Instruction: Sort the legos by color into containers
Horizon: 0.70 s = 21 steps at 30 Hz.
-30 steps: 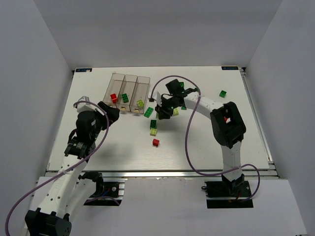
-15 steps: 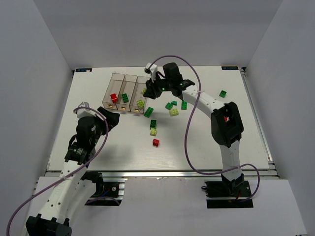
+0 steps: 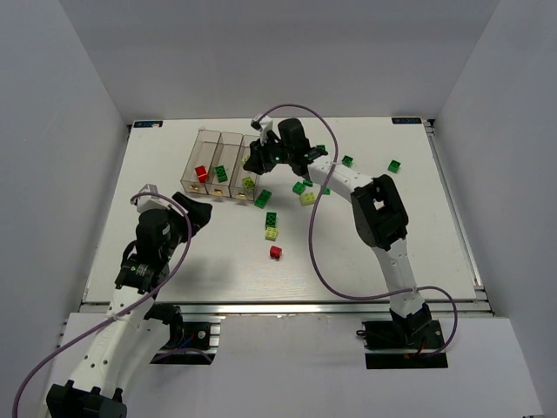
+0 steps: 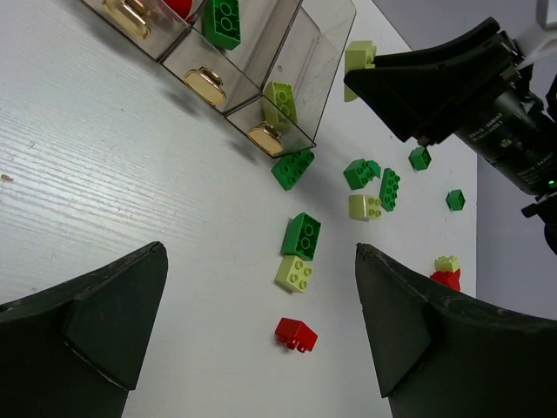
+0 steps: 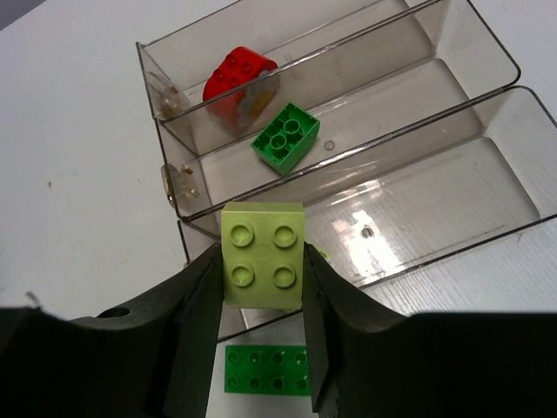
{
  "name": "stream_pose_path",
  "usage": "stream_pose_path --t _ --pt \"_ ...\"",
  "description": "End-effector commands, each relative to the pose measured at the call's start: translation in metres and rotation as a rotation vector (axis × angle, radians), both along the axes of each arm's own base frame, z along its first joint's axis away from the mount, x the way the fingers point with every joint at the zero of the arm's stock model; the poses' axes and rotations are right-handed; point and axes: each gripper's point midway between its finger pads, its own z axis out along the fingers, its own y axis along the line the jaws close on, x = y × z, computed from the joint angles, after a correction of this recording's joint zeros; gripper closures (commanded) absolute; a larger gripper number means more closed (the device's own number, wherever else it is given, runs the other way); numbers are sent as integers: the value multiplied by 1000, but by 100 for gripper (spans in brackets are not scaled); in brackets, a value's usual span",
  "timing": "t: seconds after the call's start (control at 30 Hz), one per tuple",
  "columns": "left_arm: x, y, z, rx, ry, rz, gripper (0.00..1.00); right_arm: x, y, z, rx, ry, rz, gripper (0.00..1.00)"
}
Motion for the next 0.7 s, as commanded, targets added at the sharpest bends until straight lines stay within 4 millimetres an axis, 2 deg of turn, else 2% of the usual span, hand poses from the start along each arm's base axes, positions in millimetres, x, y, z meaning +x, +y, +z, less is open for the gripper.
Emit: stream_pose_path --t 0.0,0.27,0.3,0.33,0.5,0.6,0.67 --pt "-2 -2 -1 -10 2 -11 2 12 22 40 95 -103 1 82" --pt "-3 -21 -5 -29 10 -127 2 19 28 15 62 -132 11 60" --pt "-3 -23 -8 -30 18 -136 3 20 28 14 60 -135 9 55" --pt "-3 -24 -8 -33 17 -140 3 20 29 13 58 -137 7 45" --pt "0 -31 -7 -39 14 -176 3 22 27 15 54 -154 4 28" --pt "2 -38 -6 -51 3 -216 3 23 26 20 55 -169 4 25" --pt "2 -45 -9 -51 20 -260 5 21 25 32 64 -182 7 23"
